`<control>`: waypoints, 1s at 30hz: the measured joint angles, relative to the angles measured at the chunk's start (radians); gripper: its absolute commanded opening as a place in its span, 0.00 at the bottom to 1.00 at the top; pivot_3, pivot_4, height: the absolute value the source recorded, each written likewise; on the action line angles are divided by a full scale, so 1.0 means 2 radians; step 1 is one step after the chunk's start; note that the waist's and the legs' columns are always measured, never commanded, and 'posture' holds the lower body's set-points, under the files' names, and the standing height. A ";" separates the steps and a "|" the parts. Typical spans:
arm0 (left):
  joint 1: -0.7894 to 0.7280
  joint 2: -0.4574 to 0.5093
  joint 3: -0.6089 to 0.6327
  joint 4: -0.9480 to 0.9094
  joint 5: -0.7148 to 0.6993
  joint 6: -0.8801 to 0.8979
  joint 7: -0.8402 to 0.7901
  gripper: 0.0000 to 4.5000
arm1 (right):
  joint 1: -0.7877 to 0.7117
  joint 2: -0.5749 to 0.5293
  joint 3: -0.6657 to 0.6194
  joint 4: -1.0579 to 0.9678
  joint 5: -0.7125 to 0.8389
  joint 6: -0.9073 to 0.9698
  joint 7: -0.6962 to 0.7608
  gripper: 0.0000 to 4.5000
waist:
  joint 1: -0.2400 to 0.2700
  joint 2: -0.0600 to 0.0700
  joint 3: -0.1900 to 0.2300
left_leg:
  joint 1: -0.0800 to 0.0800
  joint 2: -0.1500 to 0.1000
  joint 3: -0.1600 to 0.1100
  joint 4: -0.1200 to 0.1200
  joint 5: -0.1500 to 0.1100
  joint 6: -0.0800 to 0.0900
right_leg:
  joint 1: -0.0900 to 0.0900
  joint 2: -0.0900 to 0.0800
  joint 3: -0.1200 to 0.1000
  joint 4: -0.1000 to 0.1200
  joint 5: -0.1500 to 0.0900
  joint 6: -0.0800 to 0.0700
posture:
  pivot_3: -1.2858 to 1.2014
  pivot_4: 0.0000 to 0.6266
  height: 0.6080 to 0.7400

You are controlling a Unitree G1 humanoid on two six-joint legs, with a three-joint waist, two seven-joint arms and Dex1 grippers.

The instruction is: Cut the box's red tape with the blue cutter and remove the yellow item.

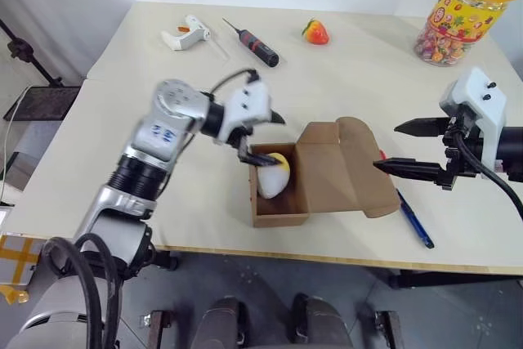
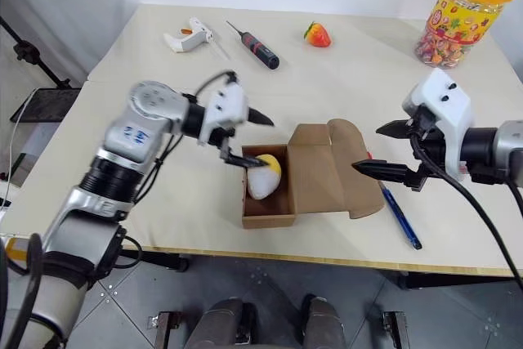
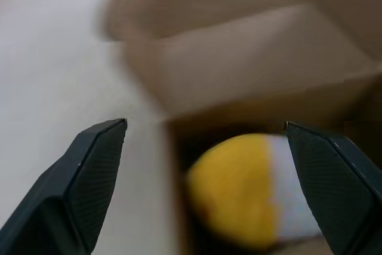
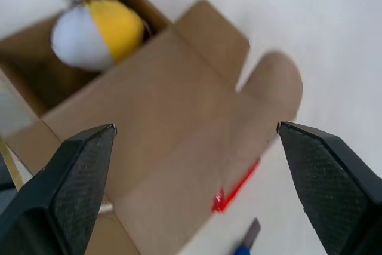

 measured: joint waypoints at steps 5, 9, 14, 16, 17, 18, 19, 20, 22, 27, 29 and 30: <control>-0.007 -0.005 -0.026 0.055 0.032 -0.041 -0.021 1.00 | 0.038 0.014 -0.056 -0.033 0.009 0.037 -0.032 1.00 | 0.002 0.000 0.000 | 0.000 0.000 -0.002 0.000 0.000 0.000 | 0.000 0.000 0.000 0.000 0.000 0.000 | 0.52 0.24 1.00; -0.036 -0.013 -0.039 0.101 0.055 -0.077 -0.034 0.85 | 0.066 0.026 -0.098 -0.060 0.013 0.061 -0.058 1.00 | 0.006 0.000 0.000 | 0.000 -0.001 -0.003 0.001 0.000 0.000 | 0.001 -0.001 0.000 0.001 0.000 0.000 | 0.52 0.24 1.00; -0.045 -0.030 -0.039 0.137 0.065 -0.102 -0.042 0.51 | 0.075 0.034 -0.114 -0.070 0.014 0.071 -0.071 1.00 | 0.004 0.000 0.000 | 0.000 -0.001 -0.004 0.001 0.000 0.000 | 0.000 -0.001 0.000 0.001 0.000 0.000 | 0.52 0.24 1.00; -0.048 -0.038 -0.035 0.147 0.064 -0.108 -0.042 0.38 | 0.082 0.034 -0.121 -0.072 0.014 0.074 -0.075 1.00 | 0.005 0.000 0.000 | 0.000 -0.001 -0.004 0.001 0.000 0.000 | 0.000 -0.001 0.000 0.001 0.000 0.000 | 0.52 0.24 1.00; -0.050 -0.041 -0.030 0.150 0.064 -0.108 -0.042 0.30 | 0.086 0.035 -0.127 -0.073 0.014 0.074 -0.075 1.00 | 0.005 0.000 0.000 | 0.000 -0.001 -0.004 0.001 0.000 0.000 | 0.000 -0.001 0.000 0.001 0.000 0.000 | 0.52 0.24 1.00; -0.051 -0.044 -0.023 0.151 0.061 -0.107 -0.042 0.25 | 0.091 0.037 -0.132 -0.074 0.014 0.075 -0.075 1.00 | 0.005 0.000 0.000 | 0.000 -0.001 -0.004 0.001 0.000 0.000 | 0.000 -0.001 0.000 0.001 0.000 0.000 | 0.52 0.24 1.00; -0.052 -0.047 -0.016 0.151 0.055 -0.104 -0.043 0.18 | 0.091 0.039 -0.133 -0.075 0.014 0.076 -0.075 1.00 | 0.005 0.000 0.000 | 0.000 -0.001 -0.004 0.001 0.000 0.000 | 0.000 -0.001 0.000 0.001 0.000 0.000 | 0.52 0.24 1.00; -0.054 -0.050 -0.009 0.151 0.048 -0.098 -0.043 0.12 | 0.092 0.041 -0.133 -0.076 0.014 0.076 -0.075 1.00 | 0.005 0.000 0.000 | 0.000 -0.001 -0.004 0.001 0.000 0.000 | 0.000 -0.001 0.000 0.001 0.000 0.000 | 0.52 0.24 1.00; -0.061 -0.054 0.010 0.148 0.032 -0.081 -0.043 0.03 | 0.093 0.046 -0.133 -0.077 0.014 0.072 -0.073 1.00 | 0.004 0.000 0.000 | 0.000 -0.001 -0.004 0.001 0.000 0.000 | 0.000 -0.001 0.000 0.001 0.000 0.000 | 0.52 0.24 1.00; -0.065 -0.054 0.063 0.114 -0.011 -0.021 -0.033 0.01 | 0.119 0.073 -0.134 -0.083 -0.008 0.015 -0.044 1.00 | 0.003 0.000 0.000 | 0.000 -0.001 -0.004 0.001 0.000 0.000 | 0.000 -0.001 0.000 0.001 0.000 0.000 | 0.52 0.24 1.00; -0.065 -0.055 0.086 0.092 -0.029 0.015 -0.014 0.01 | 0.121 0.102 -0.136 -0.084 -0.020 -0.032 -0.027 1.00 | 0.003 0.000 0.000 | 0.000 -0.001 -0.004 0.001 0.000 0.000 | 0.000 -0.001 0.000 0.001 0.000 0.000 | 0.52 0.24 1.00; -0.065 -0.055 0.100 0.077 -0.039 0.036 0.001 0.01 | 0.121 0.125 -0.138 -0.083 -0.028 -0.065 -0.017 1.00 | 0.003 0.000 0.000 | 0.000 -0.001 -0.004 0.001 0.000 0.000 | 0.001 -0.001 0.000 0.001 0.000 0.000 | 0.52 0.24 1.00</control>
